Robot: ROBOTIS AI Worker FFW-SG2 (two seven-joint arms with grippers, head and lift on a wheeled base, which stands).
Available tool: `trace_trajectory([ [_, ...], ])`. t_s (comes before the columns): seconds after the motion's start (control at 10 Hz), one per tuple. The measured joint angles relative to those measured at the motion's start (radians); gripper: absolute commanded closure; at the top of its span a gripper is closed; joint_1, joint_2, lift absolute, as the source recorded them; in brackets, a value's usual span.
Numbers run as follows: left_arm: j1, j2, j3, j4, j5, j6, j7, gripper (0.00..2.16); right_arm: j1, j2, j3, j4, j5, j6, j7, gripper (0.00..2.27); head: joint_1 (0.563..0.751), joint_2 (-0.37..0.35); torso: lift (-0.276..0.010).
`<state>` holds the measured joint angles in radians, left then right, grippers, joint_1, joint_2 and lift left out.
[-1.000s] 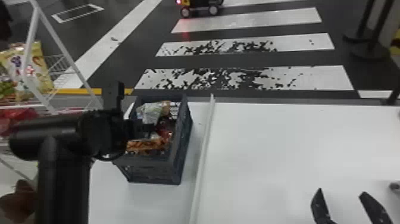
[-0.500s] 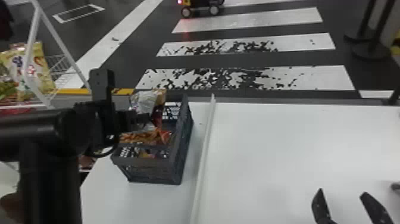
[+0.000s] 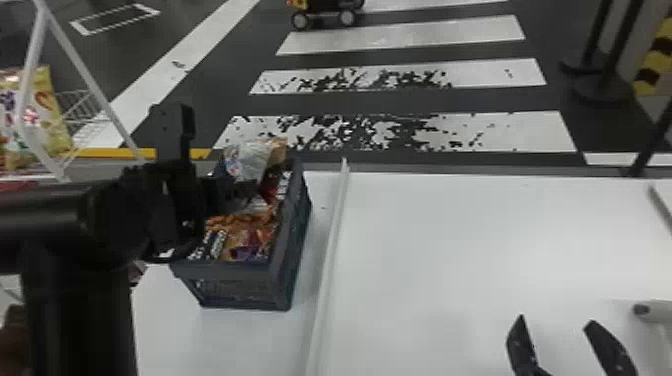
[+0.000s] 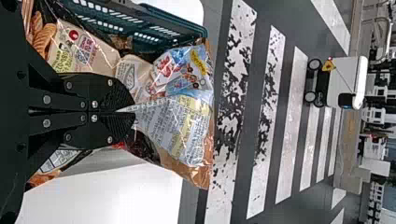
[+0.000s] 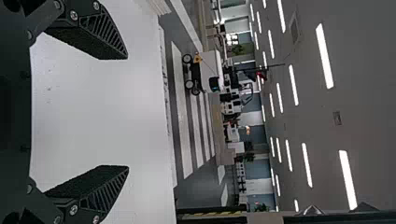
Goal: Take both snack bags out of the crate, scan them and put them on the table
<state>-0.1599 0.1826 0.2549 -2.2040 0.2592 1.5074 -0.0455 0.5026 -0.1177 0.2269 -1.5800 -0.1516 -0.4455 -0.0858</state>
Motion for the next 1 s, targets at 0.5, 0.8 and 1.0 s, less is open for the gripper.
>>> trace_trajectory([
  [0.5,-0.001,-0.120,-0.168,-0.026,0.007,-0.003,0.138,2.14,-0.003,0.000,-0.001,0.002,-0.006,0.000,0.000,0.16,0.695,0.100,-0.094],
  [0.8,-0.004,-0.180,-0.305,-0.022,-0.002,-0.007,0.230,2.14,-0.003,-0.002,-0.002,0.002,-0.012,0.000,0.000,0.16,0.695,0.004,-0.094],
  [1.0,0.027,-0.182,-0.395,-0.019,-0.001,-0.042,0.282,2.14,-0.004,-0.003,-0.006,0.002,-0.017,0.000,0.000,0.16,0.695,-0.031,-0.094],
])
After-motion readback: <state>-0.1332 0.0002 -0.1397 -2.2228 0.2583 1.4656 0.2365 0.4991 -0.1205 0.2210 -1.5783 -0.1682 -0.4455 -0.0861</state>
